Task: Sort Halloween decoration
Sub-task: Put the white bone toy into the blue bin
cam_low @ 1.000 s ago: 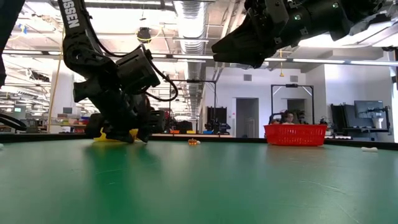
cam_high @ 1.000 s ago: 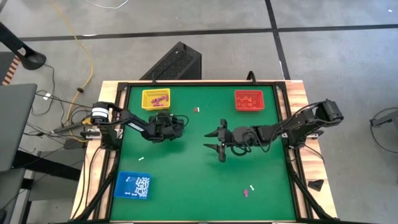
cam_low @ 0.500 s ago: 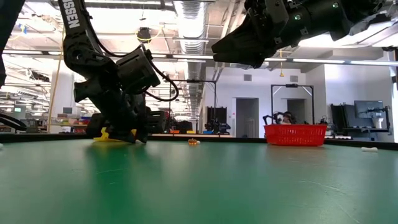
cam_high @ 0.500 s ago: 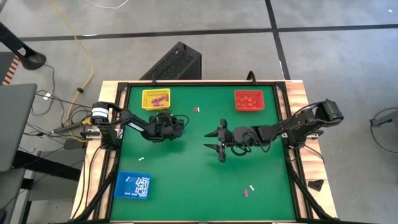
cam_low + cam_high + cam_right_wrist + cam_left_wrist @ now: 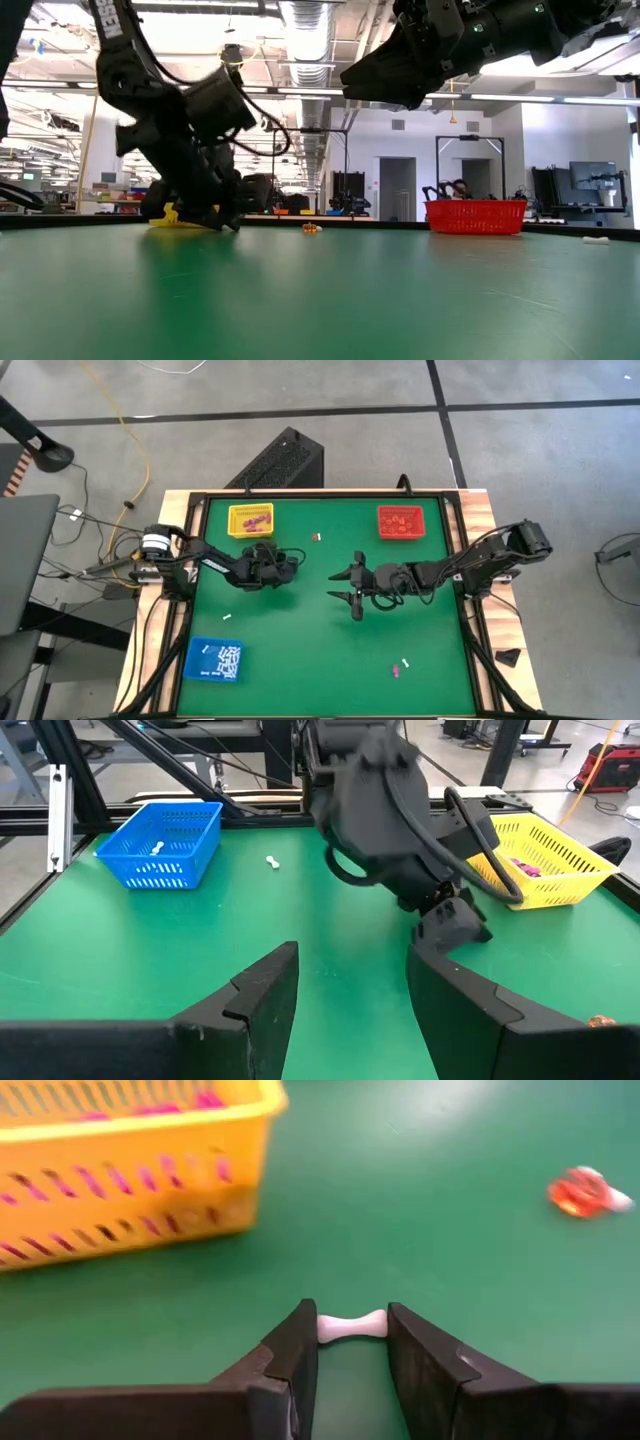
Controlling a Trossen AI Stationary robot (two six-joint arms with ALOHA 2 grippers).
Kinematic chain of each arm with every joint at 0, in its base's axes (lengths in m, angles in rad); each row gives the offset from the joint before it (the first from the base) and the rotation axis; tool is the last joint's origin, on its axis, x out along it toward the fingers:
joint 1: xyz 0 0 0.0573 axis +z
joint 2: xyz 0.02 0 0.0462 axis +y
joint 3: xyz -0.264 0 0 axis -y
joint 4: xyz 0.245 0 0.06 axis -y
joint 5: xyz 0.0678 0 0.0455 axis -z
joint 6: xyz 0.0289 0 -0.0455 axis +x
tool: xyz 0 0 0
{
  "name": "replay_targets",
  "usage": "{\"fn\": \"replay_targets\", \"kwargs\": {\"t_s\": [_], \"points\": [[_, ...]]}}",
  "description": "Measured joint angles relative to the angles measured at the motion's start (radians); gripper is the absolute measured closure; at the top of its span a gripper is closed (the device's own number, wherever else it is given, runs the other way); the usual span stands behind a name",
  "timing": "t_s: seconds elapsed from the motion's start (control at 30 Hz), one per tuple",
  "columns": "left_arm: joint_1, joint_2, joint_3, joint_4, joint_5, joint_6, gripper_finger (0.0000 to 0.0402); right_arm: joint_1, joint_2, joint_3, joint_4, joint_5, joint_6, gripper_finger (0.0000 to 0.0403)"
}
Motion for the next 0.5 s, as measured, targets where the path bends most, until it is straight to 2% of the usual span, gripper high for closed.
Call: {"fn": "replay_targets", "kwargs": {"t_s": [0.23,0.33,0.5], "points": [[-0.042,-0.17,0.0,-0.012,0.085,0.125,0.0307,0.0,0.0,0.0,0.0,0.0,0.0,0.0186],[-0.049,-0.282,0.0,-0.071,0.222,0.175,0.0307,0.0,0.0,0.0,0.0,0.0,0.0,0.0186],[-0.052,-0.477,0.0,-0.18,0.549,0.187,0.0307,0.0,0.0,0.0,0.0,0.0,0.0,0.0186]]}}
